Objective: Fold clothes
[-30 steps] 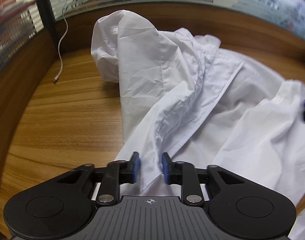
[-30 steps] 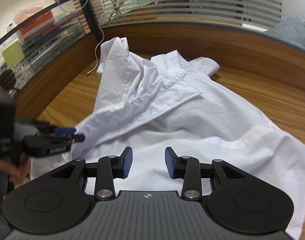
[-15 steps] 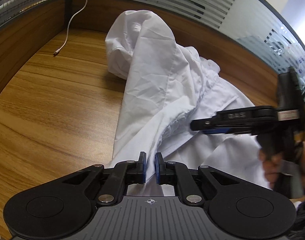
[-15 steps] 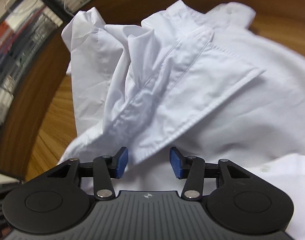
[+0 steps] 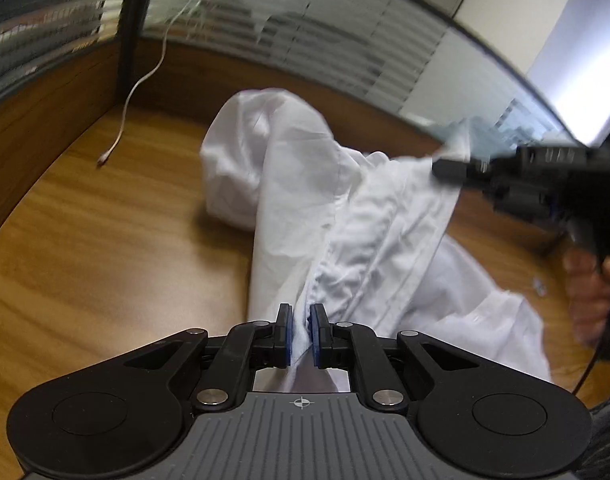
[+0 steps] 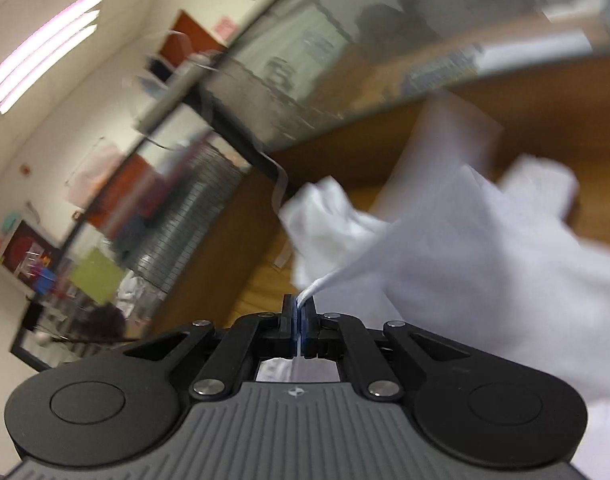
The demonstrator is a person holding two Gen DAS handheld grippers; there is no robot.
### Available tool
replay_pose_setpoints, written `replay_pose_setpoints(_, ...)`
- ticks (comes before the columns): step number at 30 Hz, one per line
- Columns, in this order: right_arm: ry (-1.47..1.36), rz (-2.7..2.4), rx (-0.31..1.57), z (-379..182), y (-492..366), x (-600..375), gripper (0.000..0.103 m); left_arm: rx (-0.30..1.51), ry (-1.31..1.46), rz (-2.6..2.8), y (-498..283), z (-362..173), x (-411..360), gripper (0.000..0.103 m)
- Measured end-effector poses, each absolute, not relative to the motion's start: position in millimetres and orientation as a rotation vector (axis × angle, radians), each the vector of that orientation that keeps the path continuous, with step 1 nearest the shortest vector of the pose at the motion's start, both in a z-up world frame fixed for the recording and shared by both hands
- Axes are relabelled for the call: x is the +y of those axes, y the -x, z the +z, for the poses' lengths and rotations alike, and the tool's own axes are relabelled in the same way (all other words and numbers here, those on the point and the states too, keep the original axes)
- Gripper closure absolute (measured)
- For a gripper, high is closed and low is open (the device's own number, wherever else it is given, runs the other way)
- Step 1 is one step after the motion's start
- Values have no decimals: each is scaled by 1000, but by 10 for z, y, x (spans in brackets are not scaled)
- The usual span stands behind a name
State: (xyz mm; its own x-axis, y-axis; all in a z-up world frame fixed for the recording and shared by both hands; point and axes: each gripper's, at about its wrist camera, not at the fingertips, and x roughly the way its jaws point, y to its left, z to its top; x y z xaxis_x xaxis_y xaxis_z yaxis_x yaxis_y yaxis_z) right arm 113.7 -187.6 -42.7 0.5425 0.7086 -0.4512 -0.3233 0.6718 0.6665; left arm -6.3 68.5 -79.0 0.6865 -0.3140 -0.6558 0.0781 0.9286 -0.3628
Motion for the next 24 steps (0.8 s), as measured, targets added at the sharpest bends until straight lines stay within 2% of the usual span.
replay_pose_setpoints(3,-501,684,730,-73,-1306,-1637,101,733,337,-239,76,-631,728,86)
replay_pose_setpoints(5,-476,686,729,52,-1465,-1480,101,688,339,-236,139,-498,759,74)
replay_pose_setpoints(8,-445,696,730,193,-1673,-1242,101,624,309,-217,276,-297,762,63)
replay_pose_setpoints(10,-429,709,734,238,-1779,-1079,101,612,301,-213,300,-224,737,61)
replay_pose_setpoints(17,-392,724,761,306,-1918,-636,101,653,261,-121,75,-348,586,62)
replay_pose_setpoints(20,-400,717,764,291,-1885,-583,101,696,291,-86,-54,-477,559,69)
replay_pose_setpoints(24,-421,699,769,245,-1843,-623,101,736,300,-53,-172,-615,464,69)
